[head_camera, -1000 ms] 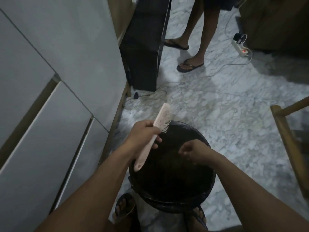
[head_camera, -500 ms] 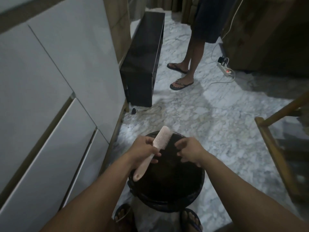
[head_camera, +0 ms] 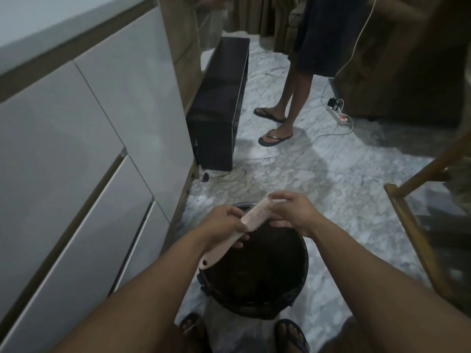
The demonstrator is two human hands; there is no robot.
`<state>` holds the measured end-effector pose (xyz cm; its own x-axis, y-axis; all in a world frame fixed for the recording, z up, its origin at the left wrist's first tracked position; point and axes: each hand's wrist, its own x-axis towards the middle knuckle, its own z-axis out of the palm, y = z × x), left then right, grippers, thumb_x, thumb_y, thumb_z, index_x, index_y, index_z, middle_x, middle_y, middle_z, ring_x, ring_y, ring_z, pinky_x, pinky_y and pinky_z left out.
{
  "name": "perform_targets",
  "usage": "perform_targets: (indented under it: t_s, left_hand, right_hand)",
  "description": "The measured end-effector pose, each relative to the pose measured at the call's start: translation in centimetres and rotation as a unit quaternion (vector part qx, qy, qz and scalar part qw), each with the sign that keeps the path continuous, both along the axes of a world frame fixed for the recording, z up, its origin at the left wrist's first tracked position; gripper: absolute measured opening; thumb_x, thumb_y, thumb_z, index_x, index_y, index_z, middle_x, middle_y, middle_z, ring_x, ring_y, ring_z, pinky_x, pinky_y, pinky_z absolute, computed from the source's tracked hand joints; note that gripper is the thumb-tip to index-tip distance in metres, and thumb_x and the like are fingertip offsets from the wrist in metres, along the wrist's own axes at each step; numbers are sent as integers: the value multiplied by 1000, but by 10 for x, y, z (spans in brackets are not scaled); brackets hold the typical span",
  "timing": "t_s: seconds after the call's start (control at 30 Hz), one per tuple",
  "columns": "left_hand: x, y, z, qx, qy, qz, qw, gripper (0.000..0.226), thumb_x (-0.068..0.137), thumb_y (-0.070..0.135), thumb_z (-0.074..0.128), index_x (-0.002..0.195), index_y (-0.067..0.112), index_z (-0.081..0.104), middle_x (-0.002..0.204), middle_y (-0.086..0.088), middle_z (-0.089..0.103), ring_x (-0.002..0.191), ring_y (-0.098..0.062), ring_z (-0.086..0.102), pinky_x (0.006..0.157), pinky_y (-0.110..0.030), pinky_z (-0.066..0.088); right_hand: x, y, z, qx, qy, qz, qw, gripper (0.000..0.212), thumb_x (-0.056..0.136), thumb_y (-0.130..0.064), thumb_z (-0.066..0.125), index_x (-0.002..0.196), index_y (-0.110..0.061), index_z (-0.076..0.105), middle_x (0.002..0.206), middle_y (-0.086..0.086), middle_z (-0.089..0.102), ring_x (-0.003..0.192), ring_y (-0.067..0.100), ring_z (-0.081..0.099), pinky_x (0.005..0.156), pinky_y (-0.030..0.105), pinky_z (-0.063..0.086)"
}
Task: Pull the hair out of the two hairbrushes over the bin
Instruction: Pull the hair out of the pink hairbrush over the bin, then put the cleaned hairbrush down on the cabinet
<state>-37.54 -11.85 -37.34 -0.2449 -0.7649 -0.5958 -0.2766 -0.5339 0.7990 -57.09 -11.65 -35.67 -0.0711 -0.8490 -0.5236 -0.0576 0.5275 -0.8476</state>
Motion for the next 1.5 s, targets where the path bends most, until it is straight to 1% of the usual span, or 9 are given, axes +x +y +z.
perform_targets:
  t_s: [0.23,0.67,0.9,1.03,1.17,1.23,1.33,1.4,1.5]
  left_hand:
    - [5,9,24,-59,-56,-46,996,39,70,-10,79,100,6,62,109,-18,65,75,-24,73,66,-32,62]
    - [11,-13,63,-85,-155,-28,984,26,73,1,81,90,13,65,89,-16,73,65,-20,70,57,-31,56]
    - [-4,-17,117,-69,-149,28,986,23,72,5,84,80,14,64,79,-8,67,58,-18,65,49,-27,48]
    - [-4,-8,166,-64,-135,62,987,25,71,6,84,88,9,65,76,-9,67,54,-17,61,48,-29,49]
    - [-2,1,213,-71,-112,125,983,25,71,2,83,87,7,64,72,-11,64,50,-20,58,48,-30,46]
    - [1,6,236,-69,-110,154,980,21,72,0,80,86,8,66,73,-12,65,50,-20,58,46,-28,45]
    - [10,12,268,-76,-102,199,972,22,69,-3,73,80,15,67,78,-12,68,60,-22,61,55,-27,47]
    - [20,16,287,-94,-93,240,962,26,66,-6,68,76,18,67,77,-11,67,64,-22,61,62,-30,49]
    - [36,25,314,-116,-90,294,945,27,65,-7,69,72,20,67,71,-8,66,60,-19,60,62,-30,51]
  right_hand:
    - [2,2,17,-7,13,-27,1000,26,87,0,63,113,1,62,98,21,69,92,36,70,78,45,60]
    - [0,-40,72,21,89,15,996,18,78,5,73,93,6,65,88,28,68,66,30,67,60,39,61]
    - [-15,-59,130,51,129,45,989,8,75,10,73,80,8,67,87,31,69,61,29,69,53,34,61]
    - [-11,-63,179,46,155,53,985,8,74,9,74,80,10,68,74,21,69,65,30,70,71,42,62]
    - [0,-70,230,19,196,95,976,16,76,4,71,93,4,71,79,15,72,60,18,67,63,28,61]
    - [8,-75,252,2,225,88,970,11,72,1,77,83,2,75,73,13,73,64,19,71,68,34,62]
    - [28,-85,285,-27,247,115,962,7,67,-2,81,67,-6,75,76,12,76,58,8,70,67,29,62]
    - [48,-91,306,-71,264,141,952,7,66,-2,79,72,1,76,84,15,77,49,1,65,62,22,60]
    - [85,-97,336,-103,254,158,949,11,60,-1,79,69,0,74,82,15,76,75,24,74,74,40,62]
